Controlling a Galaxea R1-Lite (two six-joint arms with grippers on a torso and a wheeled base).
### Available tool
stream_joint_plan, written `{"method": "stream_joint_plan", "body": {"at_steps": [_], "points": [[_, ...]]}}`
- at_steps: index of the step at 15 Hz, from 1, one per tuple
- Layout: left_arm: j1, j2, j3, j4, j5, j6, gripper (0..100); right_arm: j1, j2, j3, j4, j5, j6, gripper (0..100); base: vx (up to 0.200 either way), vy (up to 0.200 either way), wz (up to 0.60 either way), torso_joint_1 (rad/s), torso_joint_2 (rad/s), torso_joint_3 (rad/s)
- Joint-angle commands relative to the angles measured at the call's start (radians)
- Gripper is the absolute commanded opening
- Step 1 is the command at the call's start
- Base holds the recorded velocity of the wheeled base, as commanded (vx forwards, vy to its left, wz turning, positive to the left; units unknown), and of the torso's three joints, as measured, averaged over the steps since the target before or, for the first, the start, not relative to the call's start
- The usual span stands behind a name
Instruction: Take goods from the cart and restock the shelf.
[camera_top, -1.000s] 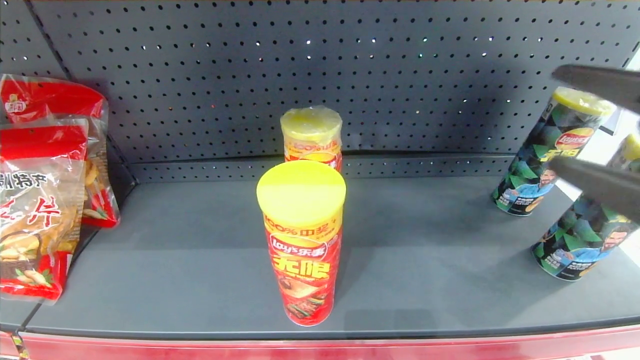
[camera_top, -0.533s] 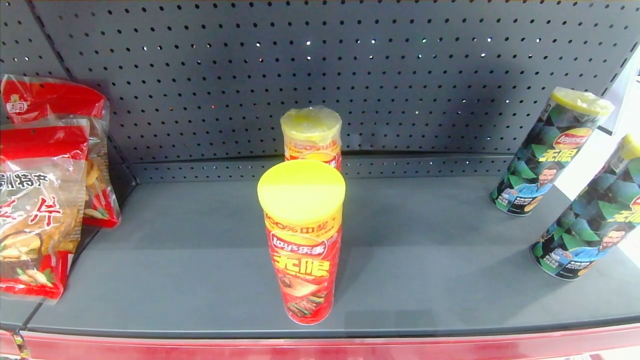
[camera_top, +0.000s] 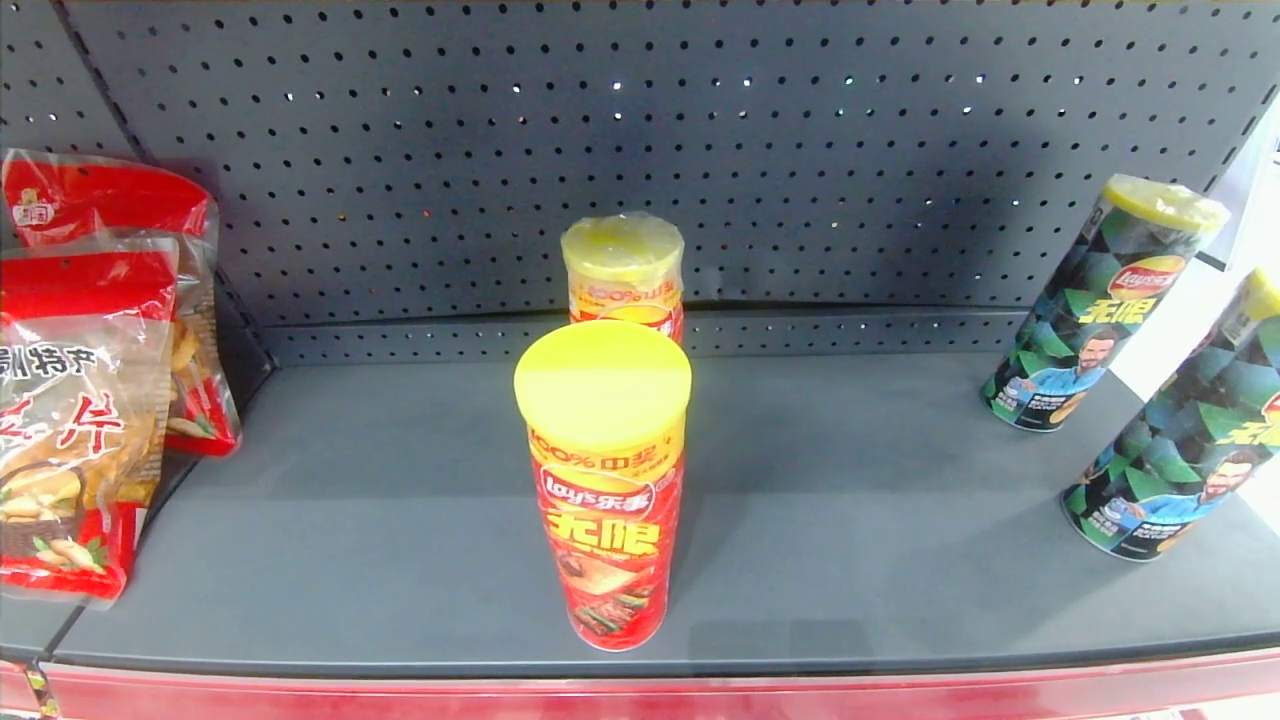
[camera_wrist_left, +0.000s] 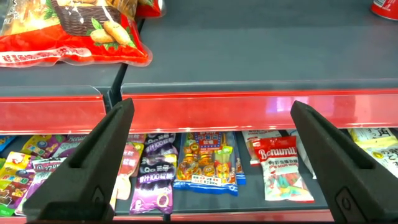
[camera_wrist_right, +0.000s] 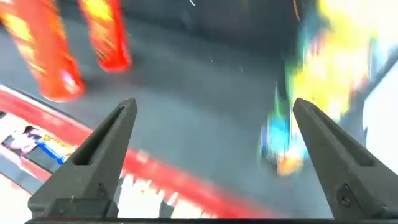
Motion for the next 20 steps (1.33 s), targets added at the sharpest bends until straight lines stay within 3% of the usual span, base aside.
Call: {"method": "stream_joint_plan", "body": {"at_steps": [1, 4, 7, 13, 20], "points": [[0.000, 0.001, 0.000, 0.000, 0.000, 0.000, 100, 0.069, -0.137, 0.034, 0.111, -0.122, 0.040, 100, 0.000, 0.000, 0.00, 0.000, 0.00, 0.000], [0.000, 0.001, 0.000, 0.000, 0.000, 0.000, 100, 0.132, -0.166, 0.135, 0.121, -0.323, 0.070, 100, 0.000, 0.000, 0.00, 0.000, 0.00, 0.000], [0.000, 0.001, 0.000, 0.000, 0.000, 0.000, 100, 0.118, -0.270, 0.280, 0.120, -0.344, 0.070, 100, 0.000, 0.000, 0.00, 0.000, 0.00, 0.000], [0.000, 0.001, 0.000, 0.000, 0.000, 0.000, 100, 0.086, -0.391, 0.297, 0.144, -0.504, 0.082, 100, 0.000, 0.000, 0.00, 0.000, 0.00, 0.000], [0.000, 0.001, 0.000, 0.000, 0.000, 0.000, 100, 0.086, -0.391, 0.295, 0.147, -0.502, 0.086, 100, 0.000, 0.000, 0.00, 0.000, 0.00, 0.000]]}}
